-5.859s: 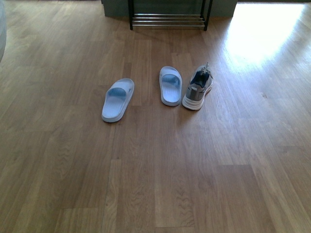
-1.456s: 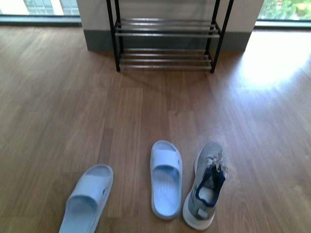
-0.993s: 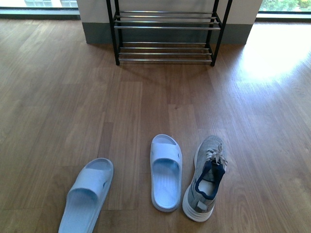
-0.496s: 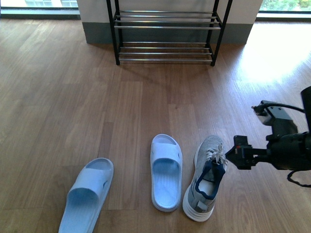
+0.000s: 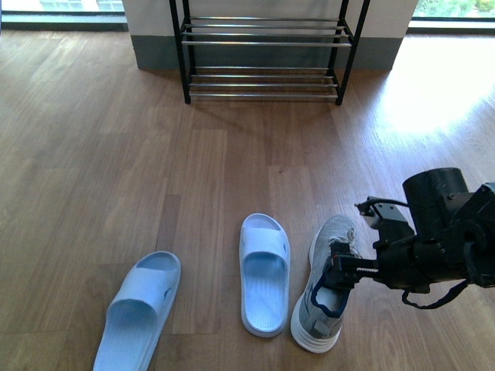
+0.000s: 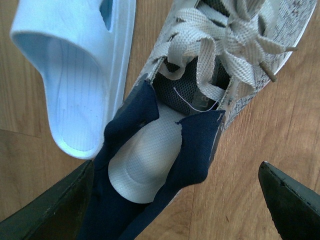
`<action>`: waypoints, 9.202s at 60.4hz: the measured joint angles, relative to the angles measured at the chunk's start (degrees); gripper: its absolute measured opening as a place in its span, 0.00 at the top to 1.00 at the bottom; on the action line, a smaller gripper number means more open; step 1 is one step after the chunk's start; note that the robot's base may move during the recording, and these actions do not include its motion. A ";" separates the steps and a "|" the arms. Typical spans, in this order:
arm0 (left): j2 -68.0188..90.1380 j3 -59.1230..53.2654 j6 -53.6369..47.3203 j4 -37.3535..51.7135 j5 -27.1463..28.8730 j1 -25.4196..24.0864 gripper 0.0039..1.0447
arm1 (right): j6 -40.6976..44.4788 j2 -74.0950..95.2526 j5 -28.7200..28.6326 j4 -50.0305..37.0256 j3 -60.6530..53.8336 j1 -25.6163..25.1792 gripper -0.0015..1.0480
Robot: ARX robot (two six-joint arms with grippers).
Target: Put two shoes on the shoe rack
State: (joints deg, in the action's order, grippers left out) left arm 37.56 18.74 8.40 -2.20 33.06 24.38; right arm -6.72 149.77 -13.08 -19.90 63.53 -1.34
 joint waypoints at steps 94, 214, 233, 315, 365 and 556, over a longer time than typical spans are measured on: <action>0.00 0.00 0.00 0.00 -0.02 0.00 0.99 | 16.63 -0.63 20.37 -9.57 -4.90 -10.29 0.99; -0.07 0.00 -0.02 0.00 0.13 -0.04 0.99 | 25.46 -135.80 6.29 33.81 -50.12 -16.39 0.99; -0.02 0.00 -0.02 0.00 -0.04 0.00 0.99 | 25.44 -135.80 6.82 33.83 -50.14 -16.41 0.99; 0.00 -0.04 -0.02 -0.07 -0.04 0.07 0.99 | 25.38 -135.78 7.04 33.83 -50.14 -16.41 0.99; 0.00 -0.04 -0.02 -0.07 -0.04 0.07 0.99 | 25.35 -135.73 7.04 33.83 -50.14 -16.39 0.99; -0.07 -0.26 -0.07 -0.07 -0.48 0.15 0.99 | 25.27 -135.75 7.50 33.83 -50.14 -16.35 0.99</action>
State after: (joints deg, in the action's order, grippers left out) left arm 37.50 18.48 8.34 -2.26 32.58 24.53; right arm 18.55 14.02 -5.58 13.93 13.39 -17.69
